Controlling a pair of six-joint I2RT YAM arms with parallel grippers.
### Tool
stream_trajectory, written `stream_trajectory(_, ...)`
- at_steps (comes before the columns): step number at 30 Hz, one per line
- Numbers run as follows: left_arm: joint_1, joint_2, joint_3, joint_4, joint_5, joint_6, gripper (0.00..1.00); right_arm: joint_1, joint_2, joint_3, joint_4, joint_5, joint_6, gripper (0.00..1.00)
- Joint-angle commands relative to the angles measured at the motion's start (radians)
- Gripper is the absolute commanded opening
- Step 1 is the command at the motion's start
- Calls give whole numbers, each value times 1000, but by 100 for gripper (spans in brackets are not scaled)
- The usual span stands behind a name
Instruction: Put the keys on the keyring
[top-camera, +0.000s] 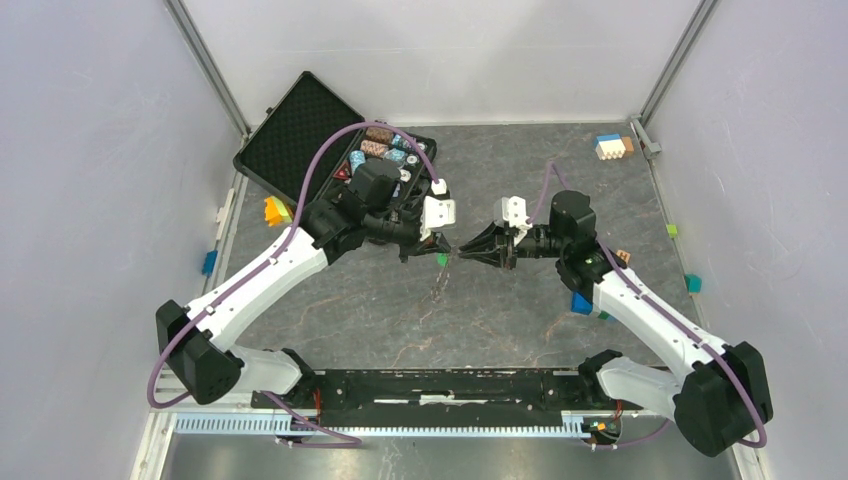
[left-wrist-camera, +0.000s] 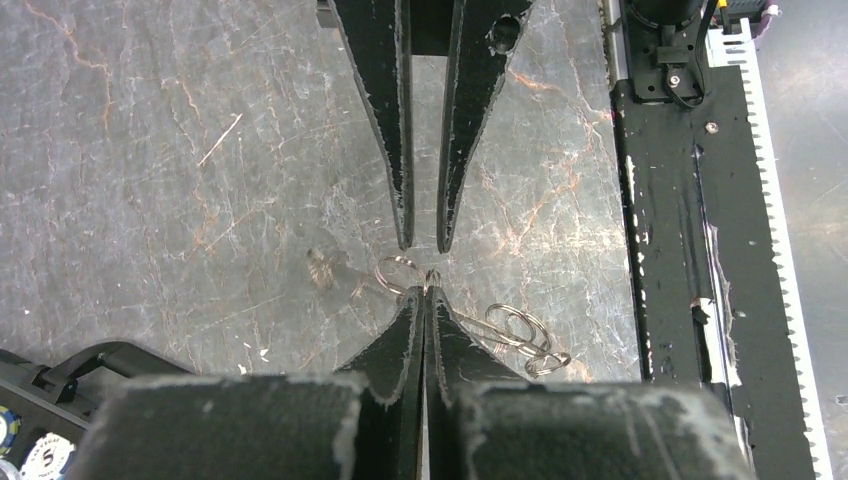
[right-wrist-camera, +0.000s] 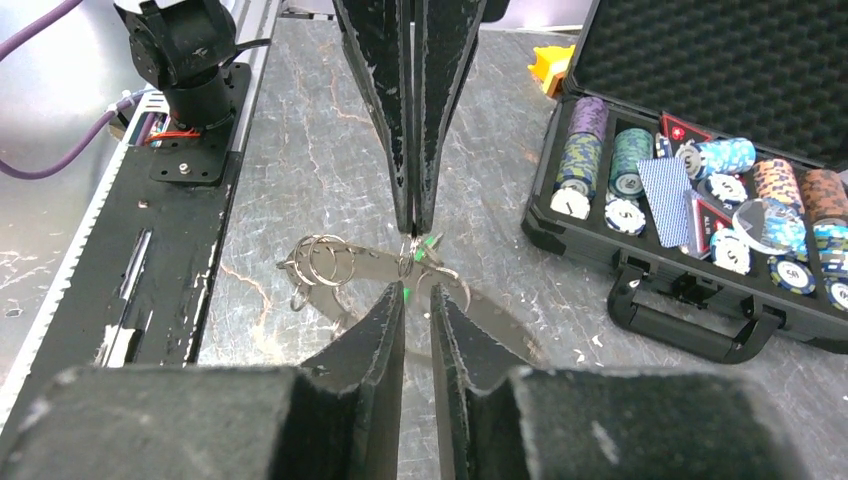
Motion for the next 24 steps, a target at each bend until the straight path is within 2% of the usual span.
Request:
stream_trajectory(1,-7,-1,11,33,3,27,2,5,-8,59,5,-10,0,22)
stream_trajectory(19,-16,20,7,70,-9,-1,2,33,32,55,42,-27,48,28)
stream_trajectory(24,-17,20,11,72,-3,-8,2,33,42,55,43,-8,50,17)
